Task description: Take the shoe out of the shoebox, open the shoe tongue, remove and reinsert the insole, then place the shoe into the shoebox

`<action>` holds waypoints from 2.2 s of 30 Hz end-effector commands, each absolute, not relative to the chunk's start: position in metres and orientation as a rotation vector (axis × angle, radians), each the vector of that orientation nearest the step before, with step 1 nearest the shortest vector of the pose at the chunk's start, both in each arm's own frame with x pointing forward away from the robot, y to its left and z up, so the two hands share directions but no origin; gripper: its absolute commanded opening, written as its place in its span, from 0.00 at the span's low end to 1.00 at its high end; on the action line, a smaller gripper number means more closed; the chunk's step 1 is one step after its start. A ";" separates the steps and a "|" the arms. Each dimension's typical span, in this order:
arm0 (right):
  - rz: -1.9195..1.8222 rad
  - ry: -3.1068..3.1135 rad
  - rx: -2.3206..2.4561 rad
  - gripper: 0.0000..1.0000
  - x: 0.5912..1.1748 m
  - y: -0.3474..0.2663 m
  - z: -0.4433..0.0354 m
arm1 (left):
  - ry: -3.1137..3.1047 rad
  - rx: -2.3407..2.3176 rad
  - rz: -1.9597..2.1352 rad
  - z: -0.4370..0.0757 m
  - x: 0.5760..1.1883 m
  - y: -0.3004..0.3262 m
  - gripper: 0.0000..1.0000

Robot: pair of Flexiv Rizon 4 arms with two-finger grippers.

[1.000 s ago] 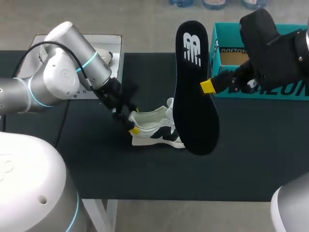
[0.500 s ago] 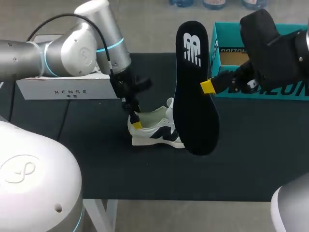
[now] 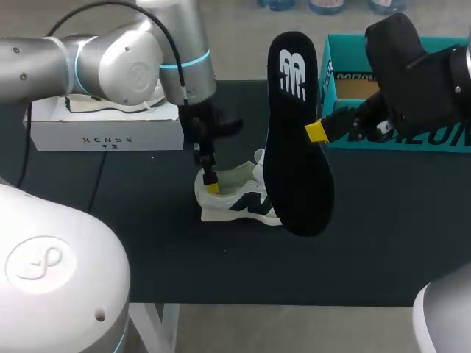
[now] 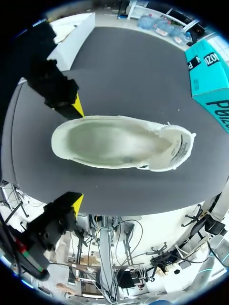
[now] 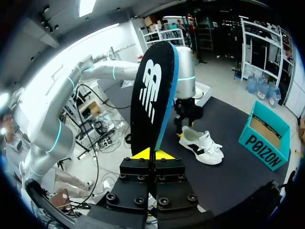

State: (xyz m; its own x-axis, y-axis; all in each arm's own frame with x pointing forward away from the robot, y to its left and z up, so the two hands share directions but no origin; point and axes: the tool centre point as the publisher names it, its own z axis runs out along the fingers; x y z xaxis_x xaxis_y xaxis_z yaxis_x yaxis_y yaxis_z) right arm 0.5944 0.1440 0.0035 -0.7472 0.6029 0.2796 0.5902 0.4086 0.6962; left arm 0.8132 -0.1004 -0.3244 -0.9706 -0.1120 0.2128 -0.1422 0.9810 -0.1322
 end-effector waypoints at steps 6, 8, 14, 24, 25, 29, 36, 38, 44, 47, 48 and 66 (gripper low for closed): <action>1.277 2.631 1.115 0.00 0.598 0.148 0.005 | -2.940 0.149 0.093 -0.313 0.809 -0.086 1.00; 1.277 2.631 1.115 0.00 0.598 0.148 0.005 | -2.937 0.138 0.073 -0.312 0.811 -0.083 1.00; 1.277 2.631 1.115 0.00 0.598 0.148 0.005 | -2.956 0.109 -0.024 -0.320 0.815 -0.084 1.00; 1.277 2.631 1.115 0.00 0.598 0.148 0.005 | -3.060 0.115 0.032 -0.328 0.822 -0.084 1.00; 1.277 2.631 1.115 0.00 0.598 0.148 0.005 | -3.064 0.119 0.037 -0.328 0.822 -0.084 1.00; 1.277 2.631 1.115 0.00 0.598 0.148 0.005 | -3.055 0.095 0.070 -0.329 0.826 -0.084 1.00; 1.277 2.631 1.115 0.00 0.598 0.148 0.005 | -3.053 0.094 0.070 -0.329 0.827 -0.085 1.00; 1.277 2.631 1.115 0.00 0.598 0.148 0.005 | -3.053 0.094 0.070 -0.329 0.827 -0.085 1.00; 1.277 2.631 1.115 0.00 0.598 0.148 0.005 | -3.053 0.094 0.070 -0.329 0.827 -0.085 1.00; 1.277 2.631 1.115 0.00 0.598 0.148 0.005 | -3.053 0.094 0.070 -0.329 0.827 -0.085 1.00; 1.277 2.631 1.115 0.00 0.598 0.148 0.005 | -3.053 0.094 0.070 -0.329 0.827 -0.085 1.00; 1.277 2.631 1.115 0.00 0.598 0.148 0.005 | -3.092 0.080 0.079 -0.327 0.832 -0.094 1.00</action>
State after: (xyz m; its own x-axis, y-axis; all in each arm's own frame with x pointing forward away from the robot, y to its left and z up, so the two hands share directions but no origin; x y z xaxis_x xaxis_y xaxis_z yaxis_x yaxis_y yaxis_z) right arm 0.5945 0.1441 0.0037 -0.7471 0.6031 0.2796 0.5905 0.4089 0.6958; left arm 0.8320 -0.0941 -0.3238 -0.9974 -0.0525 0.0494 -0.0547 0.9975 -0.0456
